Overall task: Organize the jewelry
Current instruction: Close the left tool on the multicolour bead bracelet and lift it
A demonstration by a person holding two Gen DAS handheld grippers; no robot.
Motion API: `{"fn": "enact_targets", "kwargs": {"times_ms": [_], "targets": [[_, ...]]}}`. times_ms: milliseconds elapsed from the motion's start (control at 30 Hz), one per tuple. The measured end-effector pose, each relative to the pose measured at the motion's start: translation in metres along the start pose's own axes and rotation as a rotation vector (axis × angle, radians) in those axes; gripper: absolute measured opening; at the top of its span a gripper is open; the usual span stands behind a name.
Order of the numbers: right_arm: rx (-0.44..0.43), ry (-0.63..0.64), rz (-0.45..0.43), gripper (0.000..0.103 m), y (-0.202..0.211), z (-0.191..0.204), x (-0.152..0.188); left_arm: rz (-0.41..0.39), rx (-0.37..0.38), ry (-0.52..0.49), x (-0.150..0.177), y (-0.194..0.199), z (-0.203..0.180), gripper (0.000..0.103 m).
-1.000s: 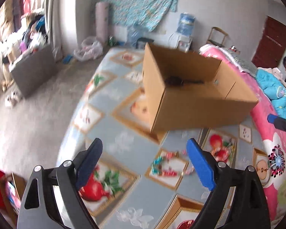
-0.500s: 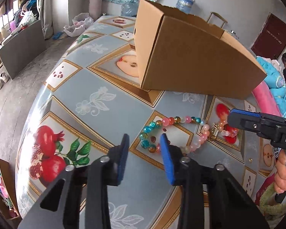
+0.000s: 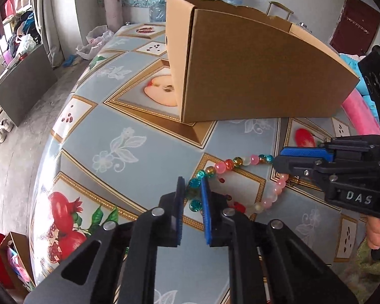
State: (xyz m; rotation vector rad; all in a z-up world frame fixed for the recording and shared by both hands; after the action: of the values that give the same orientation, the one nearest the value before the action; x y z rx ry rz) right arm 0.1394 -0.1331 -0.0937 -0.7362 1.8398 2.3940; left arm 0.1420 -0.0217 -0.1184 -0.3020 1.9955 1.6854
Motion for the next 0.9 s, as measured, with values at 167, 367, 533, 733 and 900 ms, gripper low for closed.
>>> {"fn": "enact_targets", "kwargs": {"times_ms": [167, 367, 533, 733, 900], "targets": [[0.043, 0.061, 0.003, 0.015, -0.006, 0.01, -0.001, 0.0, 0.005, -0.01, 0.0, 0.0, 0.001, 0.012], [0.114, 0.148, -0.005, 0.014, -0.011, 0.024, 0.0, -0.003, -0.009, -0.028, 0.0, -0.001, -0.001, 0.012], [0.116, 0.126, -0.031, 0.007, -0.013, 0.024, 0.0, -0.031, -0.035, -0.047, -0.001, -0.001, -0.002, 0.009], [0.086, 0.095, -0.082, 0.007, 0.001, 0.021, -0.002, -0.035, -0.008, -0.034, 0.001, 0.003, -0.001, 0.009], [0.078, 0.09, -0.125, 0.007, 0.013, 0.024, -0.001, -0.083, 0.0, -0.037, -0.002, 0.025, -0.006, 0.009]]}}
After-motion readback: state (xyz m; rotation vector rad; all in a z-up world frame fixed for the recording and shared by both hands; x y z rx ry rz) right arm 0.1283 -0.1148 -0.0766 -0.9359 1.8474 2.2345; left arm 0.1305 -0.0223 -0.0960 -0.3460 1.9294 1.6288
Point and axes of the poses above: each gripper's, at about its wrist camera, not at the fingertips, and y roughly against the way its jaws point, z to its left, x to its underside, the point moved 10 cm from there along -y, roughly the way its jaws point, and after that the axes turned 1 degree about z, right-handed, at the moved point
